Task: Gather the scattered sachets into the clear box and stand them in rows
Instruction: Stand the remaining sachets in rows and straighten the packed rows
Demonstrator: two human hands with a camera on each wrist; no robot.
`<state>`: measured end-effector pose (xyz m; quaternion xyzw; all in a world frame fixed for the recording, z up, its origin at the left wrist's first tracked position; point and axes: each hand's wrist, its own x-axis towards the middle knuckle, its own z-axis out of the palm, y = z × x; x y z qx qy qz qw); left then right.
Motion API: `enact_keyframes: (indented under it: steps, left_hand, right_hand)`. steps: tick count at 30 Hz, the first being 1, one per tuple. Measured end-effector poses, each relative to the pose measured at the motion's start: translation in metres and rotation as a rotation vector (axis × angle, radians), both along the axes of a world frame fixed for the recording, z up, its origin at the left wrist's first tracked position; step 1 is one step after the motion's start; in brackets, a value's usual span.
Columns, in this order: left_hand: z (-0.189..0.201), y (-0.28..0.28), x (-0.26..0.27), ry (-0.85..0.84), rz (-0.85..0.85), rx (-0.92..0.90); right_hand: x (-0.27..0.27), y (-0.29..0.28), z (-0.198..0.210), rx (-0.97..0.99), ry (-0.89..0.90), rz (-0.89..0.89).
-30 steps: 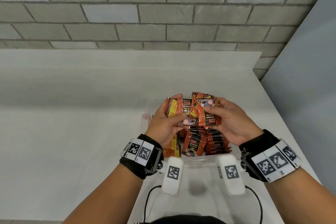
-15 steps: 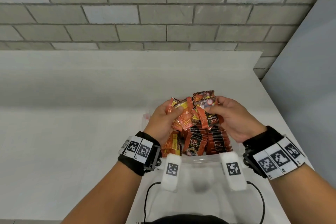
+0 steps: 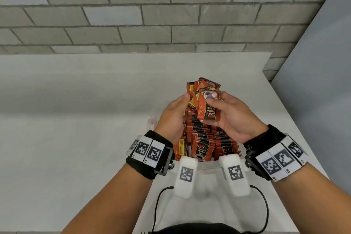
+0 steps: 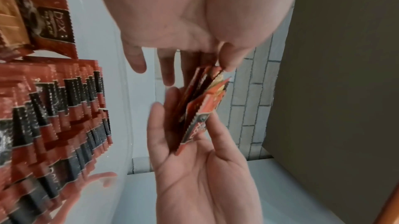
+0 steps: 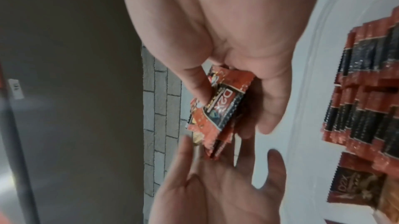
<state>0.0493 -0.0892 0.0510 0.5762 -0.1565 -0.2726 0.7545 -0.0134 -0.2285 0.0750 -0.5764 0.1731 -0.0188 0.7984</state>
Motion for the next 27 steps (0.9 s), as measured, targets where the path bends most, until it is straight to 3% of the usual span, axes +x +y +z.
enact_keyframes:
  steps: [3,8,9,12,13,17,22,27]
  left_hand:
    - [0.003,0.004,0.0,-0.005,-0.072,-0.045]
    - [0.004,0.001,-0.005,0.196,-0.19,-0.17]
    - [0.004,-0.001,-0.006,0.221,-0.169,-0.188]
    - [0.001,-0.002,-0.005,0.318,-0.134,-0.251]
    - [0.001,-0.002,-0.005,0.352,-0.126,-0.262]
    - [0.004,-0.003,-0.002,0.437,-0.096,-0.272]
    - [0.007,-0.006,-0.002,0.411,-0.176,-0.227]
    - [0.006,-0.007,-0.002,0.388,-0.215,-0.255]
  right_hand:
    - [0.0,-0.002,0.006,-0.035,-0.042,0.026]
    - [-0.003,0.01,0.01,-0.244,-0.089,0.211]
    - [-0.003,0.012,0.009,-0.385,-0.091,0.231]
    - [-0.001,0.007,0.013,-1.048,-0.004,0.246]
    - [-0.003,0.004,0.017,-1.137,-0.009,0.23]
    - [-0.011,0.005,0.032,-1.063,-0.217,0.29]
    - [-0.004,0.01,0.03,-1.464,-0.198,0.512]
    - [-0.001,0.011,0.022,-1.51,-0.221,0.431]
